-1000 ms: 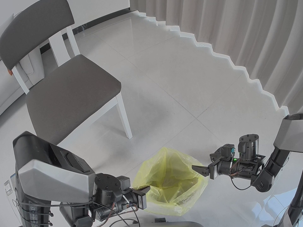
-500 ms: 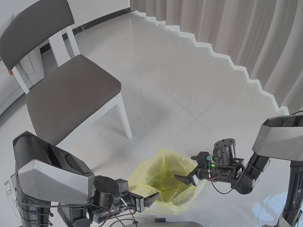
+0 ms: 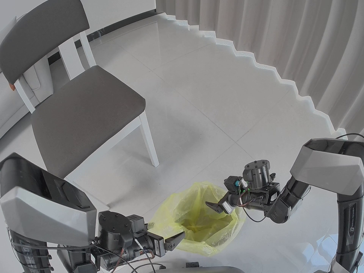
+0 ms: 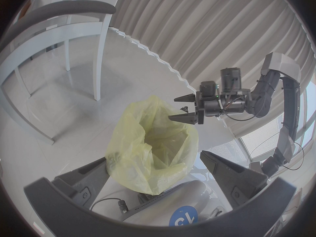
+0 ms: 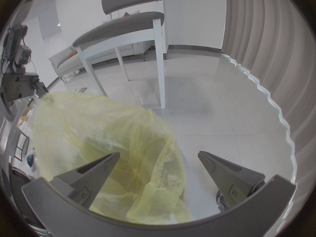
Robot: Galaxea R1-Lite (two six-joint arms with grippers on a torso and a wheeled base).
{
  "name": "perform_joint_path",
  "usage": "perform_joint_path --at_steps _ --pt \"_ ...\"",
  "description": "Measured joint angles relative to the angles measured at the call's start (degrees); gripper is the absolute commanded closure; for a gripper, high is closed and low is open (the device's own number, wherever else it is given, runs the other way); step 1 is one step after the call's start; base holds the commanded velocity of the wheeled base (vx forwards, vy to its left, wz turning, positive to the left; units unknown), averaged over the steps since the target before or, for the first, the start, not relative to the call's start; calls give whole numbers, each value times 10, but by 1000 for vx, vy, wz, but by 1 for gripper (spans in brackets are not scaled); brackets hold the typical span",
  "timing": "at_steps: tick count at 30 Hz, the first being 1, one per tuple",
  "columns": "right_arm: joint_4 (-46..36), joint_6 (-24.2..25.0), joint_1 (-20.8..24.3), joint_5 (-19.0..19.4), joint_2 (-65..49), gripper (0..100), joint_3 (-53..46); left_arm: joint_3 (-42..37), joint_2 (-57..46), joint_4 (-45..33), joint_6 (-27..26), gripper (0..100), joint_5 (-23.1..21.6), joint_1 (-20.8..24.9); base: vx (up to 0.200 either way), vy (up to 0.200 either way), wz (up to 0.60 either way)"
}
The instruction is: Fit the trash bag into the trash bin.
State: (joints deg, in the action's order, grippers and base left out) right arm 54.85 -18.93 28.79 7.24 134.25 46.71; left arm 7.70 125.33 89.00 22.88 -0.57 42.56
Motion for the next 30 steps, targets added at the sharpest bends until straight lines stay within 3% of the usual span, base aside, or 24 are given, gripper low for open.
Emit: perform_joint_path --at_steps 7,16,17,30 --pt "-24 -34 -15 -15 30 0 67 -10 -27 0 -1 0 10 -2 0 0 0" --pt "-36 -39 -25 -17 60 0 95 -10 -38 0 -1 0 17 -4 0 0 0" --pt "-36 -39 -25 -17 61 100 95 -10 -39 0 -1 0 18 -5 0 0 0" --pt "-38 -38 -13 -24 50 100 95 -10 -36 0 0 0 18 -8 0 0 0"
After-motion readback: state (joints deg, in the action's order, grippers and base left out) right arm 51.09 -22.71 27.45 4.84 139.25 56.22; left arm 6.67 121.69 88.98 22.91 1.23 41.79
